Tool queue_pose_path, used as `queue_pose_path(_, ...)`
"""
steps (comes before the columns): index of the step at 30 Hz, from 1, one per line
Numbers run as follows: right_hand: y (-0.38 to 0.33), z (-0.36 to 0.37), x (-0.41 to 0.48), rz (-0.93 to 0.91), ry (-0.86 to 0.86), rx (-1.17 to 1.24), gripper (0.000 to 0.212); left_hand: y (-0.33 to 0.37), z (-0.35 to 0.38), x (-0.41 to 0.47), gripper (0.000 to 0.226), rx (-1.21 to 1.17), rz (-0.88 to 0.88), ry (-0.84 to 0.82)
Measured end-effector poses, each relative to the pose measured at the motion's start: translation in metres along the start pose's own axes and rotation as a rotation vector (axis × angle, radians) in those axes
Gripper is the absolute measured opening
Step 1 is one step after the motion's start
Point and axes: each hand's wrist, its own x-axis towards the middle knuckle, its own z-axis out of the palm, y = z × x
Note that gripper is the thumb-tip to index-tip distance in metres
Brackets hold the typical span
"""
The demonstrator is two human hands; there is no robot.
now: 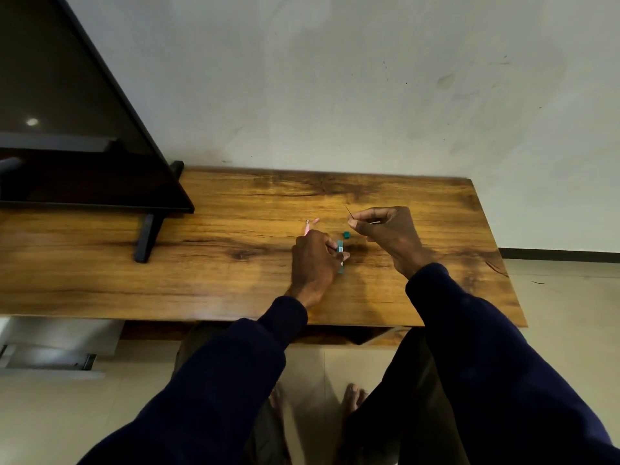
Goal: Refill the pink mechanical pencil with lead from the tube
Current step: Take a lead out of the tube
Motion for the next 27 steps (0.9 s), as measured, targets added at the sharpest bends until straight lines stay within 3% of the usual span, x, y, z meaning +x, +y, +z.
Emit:
queue_pose_path(8, 0.003, 0.001, 0.0, -0.027, 0.006, 0.01, 0.016, 0.003, -0.002, -0.003, 0.019, 0.004, 0.089, 0.031)
queue_pose_path(15, 0.004, 0.005, 0.002, -0.014, -0.009, 0.04, 0.016, -0.01, -0.034, 0.003, 0.01, -0.024, 0.085, 0.24)
queue_pose_path(21, 0.002, 0.016, 0.004, 0.012, -0.018, 0.059, 0.014, -0.022, -0.038, 0.017, 0.027, 0.256, 0.009, 0.146)
queue_pose_path(27, -0.002, 0.02, 0.001, 0.002, -0.013, 0.064, 0.017, -0.017, -0.038, 0.02, 0.02, 0.364, 0.027, 0.123)
